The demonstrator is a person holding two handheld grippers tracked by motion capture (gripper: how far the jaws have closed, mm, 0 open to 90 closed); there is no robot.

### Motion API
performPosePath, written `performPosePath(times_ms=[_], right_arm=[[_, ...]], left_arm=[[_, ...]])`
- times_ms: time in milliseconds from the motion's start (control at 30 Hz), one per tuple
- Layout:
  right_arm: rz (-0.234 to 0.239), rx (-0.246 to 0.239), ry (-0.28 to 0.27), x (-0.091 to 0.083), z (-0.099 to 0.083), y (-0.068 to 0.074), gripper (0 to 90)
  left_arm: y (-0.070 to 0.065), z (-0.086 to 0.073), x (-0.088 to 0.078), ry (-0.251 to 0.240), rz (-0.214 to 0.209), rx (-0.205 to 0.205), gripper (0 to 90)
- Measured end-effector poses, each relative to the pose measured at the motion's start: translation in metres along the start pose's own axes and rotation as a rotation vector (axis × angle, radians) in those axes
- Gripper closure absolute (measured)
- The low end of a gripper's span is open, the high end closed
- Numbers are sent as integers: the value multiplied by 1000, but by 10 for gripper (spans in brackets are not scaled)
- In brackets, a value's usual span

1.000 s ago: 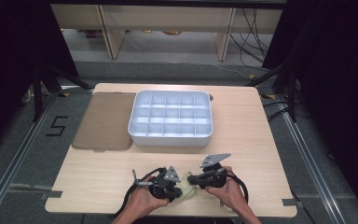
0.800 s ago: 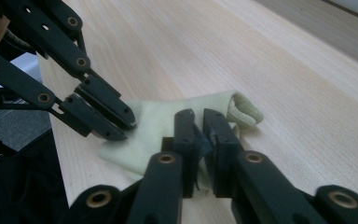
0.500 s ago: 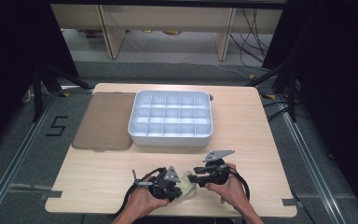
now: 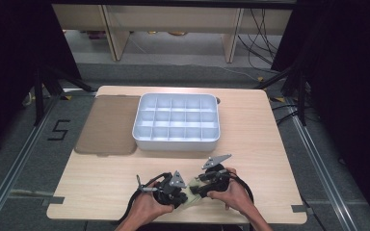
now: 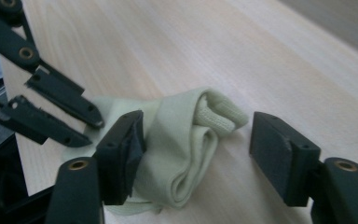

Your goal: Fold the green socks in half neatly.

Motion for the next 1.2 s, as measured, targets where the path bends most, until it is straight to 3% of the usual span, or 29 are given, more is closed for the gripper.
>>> performPosePath(times_ms=[67,267,300,733,867,967,1000,1033,1067,1133,1200], right_arm=[[0,-9,9,0,0,0,380],[33,-10,0,0,-3,0,470],[40,0,2,0,-3,0,482],[106,44,-15,2,-7,2,654],[121,59,-23,2,-8,2,692],[123,80,-34,3,-9,1,703],[126,82,-34,3,-10,2,706],[115,81,-34,2,-9,2,709],[125,74,-37,2,-9,2,711],[102,74,-34,2,-9,4,713],[101,70,-35,1,-8,4,715]], left_arm=[[-1,0,1,-20,-1,-18,815],[0,-1,1,-20,0,-15,813],[2,-1,0,-3,6,3,813],[1,-2,0,-6,11,2,803],[1,-4,-6,-22,24,8,743],[2,-9,-13,-55,10,5,678],[2,-11,-15,-64,-1,-12,645],[4,-14,-17,-71,-2,-2,603],[3,-17,-18,-98,-16,-36,570],[4,-25,-19,-132,-37,-92,518],[5,-33,-22,-142,-29,-110,473]])
Point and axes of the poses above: each handheld gripper's, and its own axes: x roughly forward along the jaws, z roughly out of its top, y roughly to its left, the point moved 1 cm from there along x, roughly forward along the jaws, and after that the axes turned 14 degrees about y, right-handed, at the moved point
